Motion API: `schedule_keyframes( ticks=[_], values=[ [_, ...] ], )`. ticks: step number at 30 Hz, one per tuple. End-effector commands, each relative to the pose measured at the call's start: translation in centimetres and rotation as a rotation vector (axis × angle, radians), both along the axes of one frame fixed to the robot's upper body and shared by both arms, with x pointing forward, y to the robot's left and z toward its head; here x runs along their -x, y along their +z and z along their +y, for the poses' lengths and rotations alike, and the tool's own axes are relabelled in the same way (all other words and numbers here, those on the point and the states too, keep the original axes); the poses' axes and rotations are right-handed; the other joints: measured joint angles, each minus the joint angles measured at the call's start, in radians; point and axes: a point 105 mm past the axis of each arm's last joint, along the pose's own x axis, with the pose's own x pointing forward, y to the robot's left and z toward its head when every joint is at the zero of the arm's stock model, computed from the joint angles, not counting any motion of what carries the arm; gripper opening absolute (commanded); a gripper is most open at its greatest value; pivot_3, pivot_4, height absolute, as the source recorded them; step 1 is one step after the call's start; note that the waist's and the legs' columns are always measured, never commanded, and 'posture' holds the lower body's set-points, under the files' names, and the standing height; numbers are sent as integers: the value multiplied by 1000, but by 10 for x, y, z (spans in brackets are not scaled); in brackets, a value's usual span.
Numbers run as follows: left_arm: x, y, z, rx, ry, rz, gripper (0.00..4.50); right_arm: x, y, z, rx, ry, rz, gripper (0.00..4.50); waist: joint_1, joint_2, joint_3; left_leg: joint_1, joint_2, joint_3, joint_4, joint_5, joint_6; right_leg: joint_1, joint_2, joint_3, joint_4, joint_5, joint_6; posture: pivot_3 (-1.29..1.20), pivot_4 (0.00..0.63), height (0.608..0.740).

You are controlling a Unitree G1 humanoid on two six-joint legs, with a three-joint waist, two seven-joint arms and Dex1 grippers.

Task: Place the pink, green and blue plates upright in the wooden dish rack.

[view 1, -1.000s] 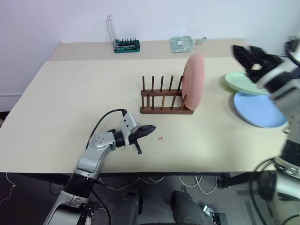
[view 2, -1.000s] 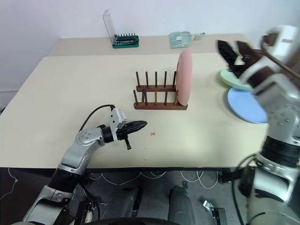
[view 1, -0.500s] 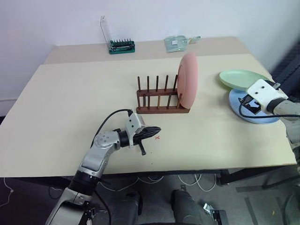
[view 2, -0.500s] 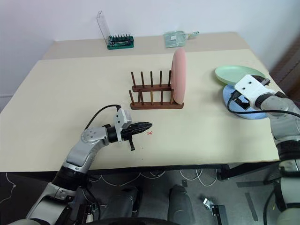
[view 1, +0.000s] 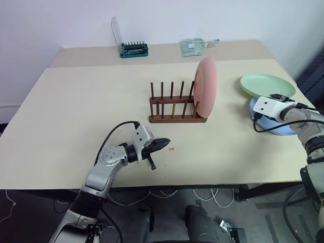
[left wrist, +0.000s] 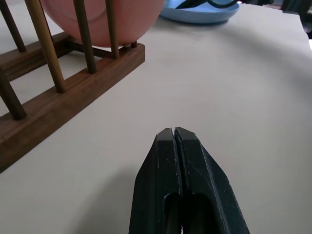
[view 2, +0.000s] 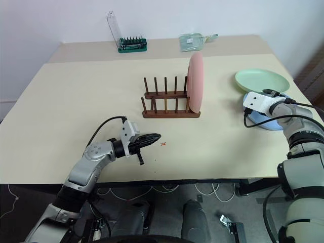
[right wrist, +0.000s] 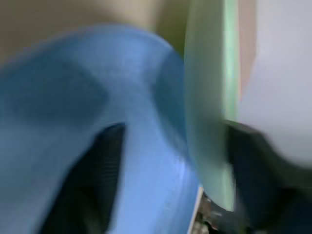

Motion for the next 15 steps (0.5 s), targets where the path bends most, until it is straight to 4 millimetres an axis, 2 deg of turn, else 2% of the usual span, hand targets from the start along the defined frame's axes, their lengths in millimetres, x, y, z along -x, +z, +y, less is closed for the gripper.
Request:
schedule_keyframes(
  ticks=[1,3,9,12,15],
  values=[
    [0,10,2,16,2,-37,0,-4,18,-1,33,10,-74,1056,0,0,0,0,0,0,0,0,0,0,0,0,0,0,0,0,150,740],
    [-1,11,2,15,0,-38,0,-3,20,-1,49,14,-95,69,-1,0,0,0,0,0,0,0,0,0,0,0,0,0,0,0,150,740],
    [-2,11,0,6,-21,-42,0,-2,30,-2,104,39,-185,69,-2,1,0,0,0,0,0,0,0,0,0,1,0,0,0,0,150,740],
    [-2,11,0,0,-32,-45,0,1,50,1,92,73,-294,69,-1,1,0,0,0,0,0,0,0,0,0,1,0,0,0,0,150,740],
    [-2,11,-1,-1,-35,-42,0,7,83,15,48,164,-432,69,-1,1,0,0,0,0,0,0,0,0,0,1,0,0,0,0,150,740]
  ],
)
